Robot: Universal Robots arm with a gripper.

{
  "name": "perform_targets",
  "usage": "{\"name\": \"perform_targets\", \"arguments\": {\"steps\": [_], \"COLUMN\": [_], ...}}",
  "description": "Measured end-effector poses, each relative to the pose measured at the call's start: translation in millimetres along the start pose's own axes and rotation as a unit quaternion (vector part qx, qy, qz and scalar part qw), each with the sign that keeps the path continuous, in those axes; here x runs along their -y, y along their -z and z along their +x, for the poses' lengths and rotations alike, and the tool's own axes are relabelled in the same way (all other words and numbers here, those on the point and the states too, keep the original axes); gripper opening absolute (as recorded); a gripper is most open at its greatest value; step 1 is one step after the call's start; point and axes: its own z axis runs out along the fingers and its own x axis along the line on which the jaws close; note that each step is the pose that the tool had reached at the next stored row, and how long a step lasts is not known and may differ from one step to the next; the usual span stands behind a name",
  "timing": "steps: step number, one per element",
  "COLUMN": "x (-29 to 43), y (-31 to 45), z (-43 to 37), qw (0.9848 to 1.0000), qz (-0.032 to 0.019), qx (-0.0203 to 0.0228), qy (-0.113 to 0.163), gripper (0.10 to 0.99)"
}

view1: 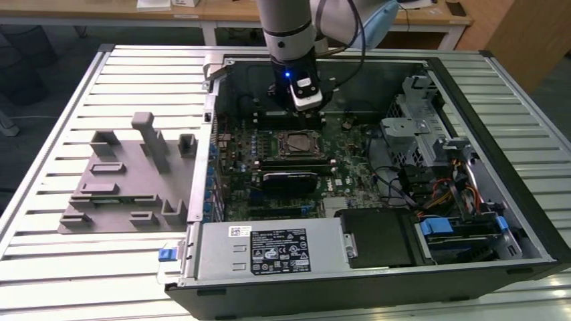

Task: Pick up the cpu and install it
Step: 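Install the first cpu locking lever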

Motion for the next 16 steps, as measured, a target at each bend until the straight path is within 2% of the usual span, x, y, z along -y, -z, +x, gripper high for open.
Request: {"name": "perform_targets", "arguments": {"steps": [7, 16], "x": [6.1, 18.5], "y": [-0.3, -0.6], "z": [-3.0, -7.8], "qw": [1.0000, 0.9998], "qz": [0.0035, 0.0071], "qx": [-0.0089, -0.0191], "qy": [0.000, -0.001], "gripper": [0.106, 0.106]}}
